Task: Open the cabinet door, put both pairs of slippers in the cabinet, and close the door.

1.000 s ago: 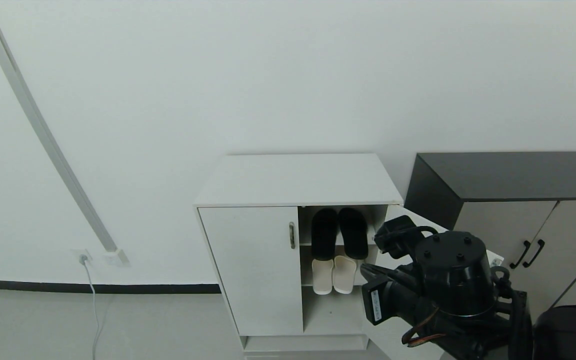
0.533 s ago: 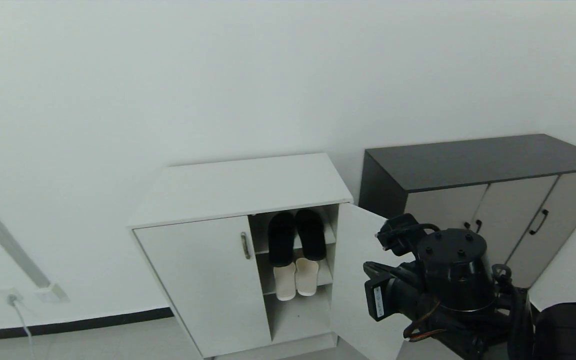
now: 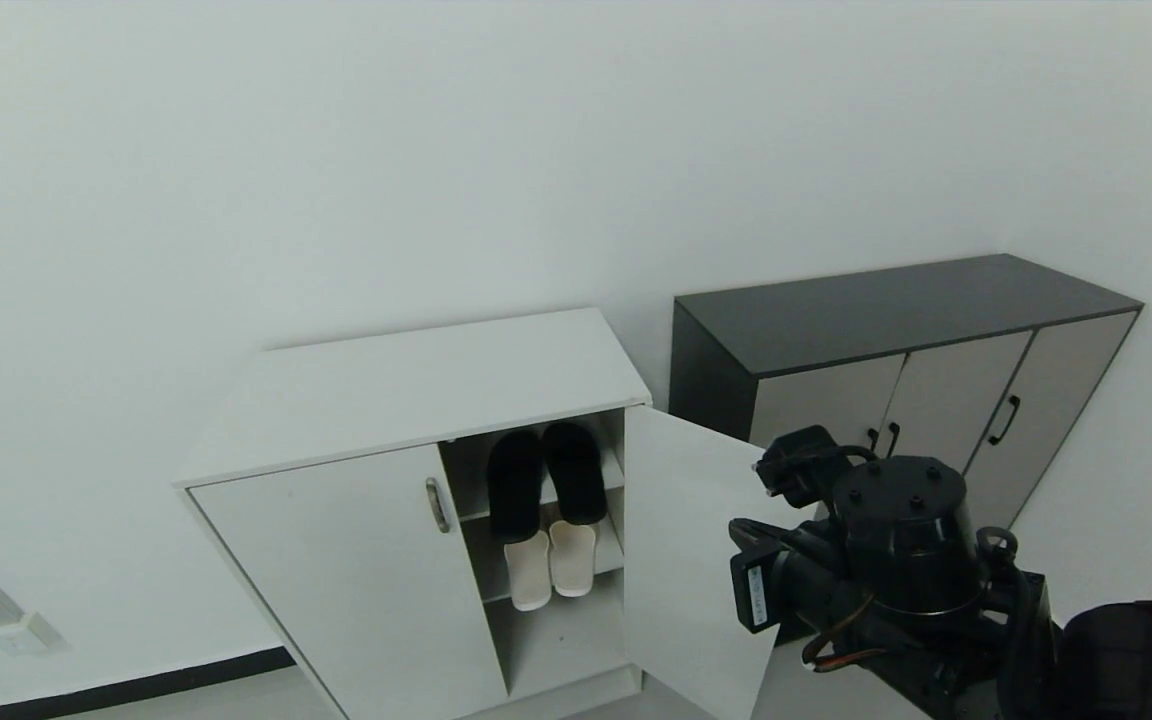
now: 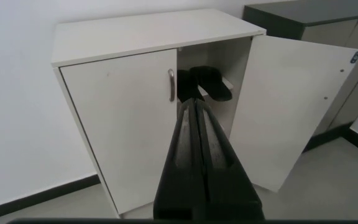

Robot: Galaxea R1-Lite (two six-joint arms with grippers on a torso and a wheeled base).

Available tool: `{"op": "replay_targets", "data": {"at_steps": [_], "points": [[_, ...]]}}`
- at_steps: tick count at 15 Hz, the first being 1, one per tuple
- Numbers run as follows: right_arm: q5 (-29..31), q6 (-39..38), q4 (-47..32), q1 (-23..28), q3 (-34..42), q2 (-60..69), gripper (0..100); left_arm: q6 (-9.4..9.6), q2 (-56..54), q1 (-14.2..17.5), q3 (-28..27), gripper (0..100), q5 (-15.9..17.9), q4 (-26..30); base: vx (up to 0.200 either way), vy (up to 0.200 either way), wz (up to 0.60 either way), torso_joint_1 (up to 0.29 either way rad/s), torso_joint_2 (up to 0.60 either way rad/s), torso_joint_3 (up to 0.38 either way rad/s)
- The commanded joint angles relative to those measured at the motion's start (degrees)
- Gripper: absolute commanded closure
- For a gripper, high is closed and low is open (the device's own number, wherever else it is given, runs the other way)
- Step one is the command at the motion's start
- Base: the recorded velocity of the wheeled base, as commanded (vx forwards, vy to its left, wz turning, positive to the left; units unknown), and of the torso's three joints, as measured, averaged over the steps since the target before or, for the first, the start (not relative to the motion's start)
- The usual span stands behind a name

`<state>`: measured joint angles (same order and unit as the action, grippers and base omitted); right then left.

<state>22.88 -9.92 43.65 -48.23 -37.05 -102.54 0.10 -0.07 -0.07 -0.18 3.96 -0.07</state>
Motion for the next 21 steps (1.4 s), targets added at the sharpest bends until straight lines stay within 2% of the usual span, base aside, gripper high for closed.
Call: {"op": "replay_targets", "data": {"at_steps": [1, 3, 7, 11, 14, 16, 18, 20, 21], "points": [[0.06, 0.43, 0.82, 0.15, 0.48, -0.47, 100, 0.08, 0.07, -0.01, 0.01, 100, -0.01, -0.01, 0.0, 0.0, 0.0, 0.0, 0.0, 0.0], [0.06, 1.13, 2.49, 0.15, 1.01, -0.56, 100, 0.08, 0.07, -0.01, 0.01, 100, 0.08, -0.01, 0.0, 0.0, 0.0, 0.0, 0.0, 0.0], [-0.03, 1.31, 3.37, 0.24, 1.28, -0.65, 100, 0.08, 0.07, -0.01, 0.01, 100, 0.08, -0.01, -0.2, 0.0, 0.0, 0.005, 0.01, 0.002], [0.23, 1.4, 3.28, 1.73, -0.04, -2.58, 100, 0.17, 0.07, -0.01, 0.01, 100, 0.08, -0.01, 0.0, 0.0, 0.0, 0.0, 0.0, 0.0], [0.32, 1.4, 2.05, 9.29, -7.25, -6.27, 100, 0.17, 0.07, -0.01, 0.01, 100, 0.08, -0.01, 0.0, 0.0, 0.0, 0.0, 0.0, 0.0], [0.32, 1.49, -4.46, 16.15, -16.21, -9.35, 100, 0.08, 0.07, -0.01, 0.01, 100, 0.08, -0.01, 0.0, 0.0, 0.0, 0.0, 0.0, 0.0], [-0.56, 1.57, -8.41, 20.36, -22.81, -12.16, 100, 0.08, 0.07, -0.01, 0.01, 100, 0.08, -0.01, 0.0, 0.0, 0.0, 0.0, 0.0, 0.0], [-3.11, 1.66, -8.94, 23.0, -27.73, -15.06, 100, 0.08, 0.07, -0.01, 0.01, 100, 0.08, -0.01, 0.0, 0.0, 0.0, 0.0, 0.0, 0.0], [-4.07, 1.66, -10.96, 25.02, -32.65, -17.79, 100, 0.08, 0.07, -0.01, 0.01, 100, 0.08, -0.01, 0.0, 0.0, 0.0, 0.0, 0.0, 0.0]]}}
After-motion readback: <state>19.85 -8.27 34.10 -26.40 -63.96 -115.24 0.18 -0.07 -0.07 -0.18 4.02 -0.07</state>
